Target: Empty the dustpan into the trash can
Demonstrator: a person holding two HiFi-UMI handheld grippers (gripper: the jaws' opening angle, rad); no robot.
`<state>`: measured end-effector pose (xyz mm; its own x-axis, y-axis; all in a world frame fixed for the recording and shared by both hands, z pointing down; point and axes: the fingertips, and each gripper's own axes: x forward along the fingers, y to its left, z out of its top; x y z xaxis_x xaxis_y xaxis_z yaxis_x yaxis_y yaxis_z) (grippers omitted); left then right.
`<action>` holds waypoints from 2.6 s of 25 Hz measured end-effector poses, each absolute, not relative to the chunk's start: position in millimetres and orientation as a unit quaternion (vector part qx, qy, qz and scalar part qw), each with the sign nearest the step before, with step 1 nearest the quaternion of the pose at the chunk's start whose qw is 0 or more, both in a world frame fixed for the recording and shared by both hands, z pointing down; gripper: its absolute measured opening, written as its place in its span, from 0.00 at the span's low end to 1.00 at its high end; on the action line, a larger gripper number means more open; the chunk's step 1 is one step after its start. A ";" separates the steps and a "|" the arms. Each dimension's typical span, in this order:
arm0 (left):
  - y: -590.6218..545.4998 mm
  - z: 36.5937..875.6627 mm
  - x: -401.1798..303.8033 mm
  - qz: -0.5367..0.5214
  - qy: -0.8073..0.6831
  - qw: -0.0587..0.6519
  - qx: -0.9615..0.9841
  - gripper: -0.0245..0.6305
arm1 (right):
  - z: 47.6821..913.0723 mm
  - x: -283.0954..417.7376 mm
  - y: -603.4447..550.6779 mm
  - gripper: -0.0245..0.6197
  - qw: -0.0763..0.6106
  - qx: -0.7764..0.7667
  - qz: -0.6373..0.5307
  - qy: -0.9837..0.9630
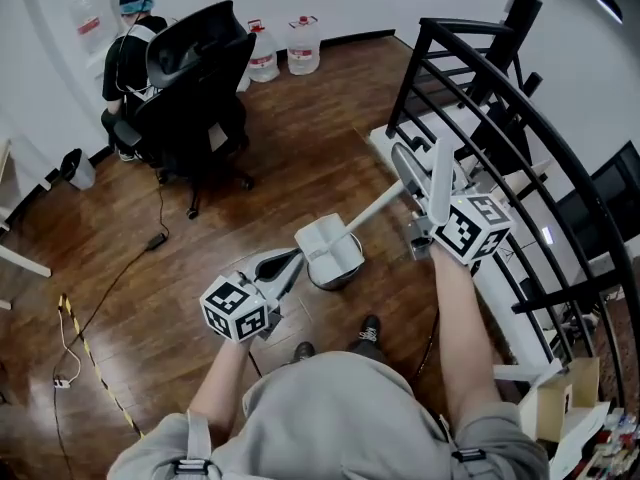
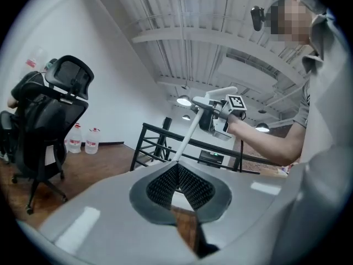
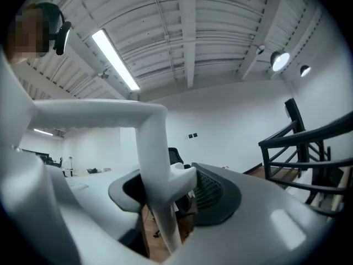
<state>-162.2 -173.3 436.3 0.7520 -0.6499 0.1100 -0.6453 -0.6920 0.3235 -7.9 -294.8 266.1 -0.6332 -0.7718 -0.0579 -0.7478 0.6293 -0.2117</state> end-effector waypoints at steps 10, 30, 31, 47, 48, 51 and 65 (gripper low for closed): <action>-168.2 437.4 -78.6 0.008 -0.238 0.178 0.955 0.02 | 252.8 104.4 -251.6 0.33 0.040 -0.539 -0.048 0.840; -160.4 496.8 93.2 0.087 -0.174 0.228 0.954 0.02 | 484.3 337.8 -208.5 0.33 -0.032 -0.689 -0.120 0.714; -158.4 504.2 100.6 0.094 -0.172 0.234 0.952 0.02 | 495.9 342.4 -206.3 0.33 -0.033 -0.691 -0.123 0.712; -152.2 547.6 104.7 0.156 -0.201 0.273 0.928 0.02 | 612.6 346.9 -243.2 0.34 -0.051 -0.715 -0.165 0.677; -152.5 548.1 102.0 0.156 -0.205 0.276 0.926 0.02 | 621.2 342.8 -242.1 0.34 -0.061 -0.714 -0.170 0.676; -152.2 549.8 95.3 0.155 -0.210 0.280 0.924 0.02 | 633.7 331.5 -241.5 0.34 -0.074 -0.713 -0.172 0.676; -147.3 544.0 53.6 0.140 -0.227 0.278 0.923 0.02 | 663.6 253.0 -262.4 0.36 -0.143 -0.630 -0.217 0.732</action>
<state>53.6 -147.3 544.0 0.8574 -0.3423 0.3842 -0.4975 -0.7424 0.4488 253.0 -262.4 663.6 -0.1658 -0.8601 0.4824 -0.9840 0.1121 -0.1383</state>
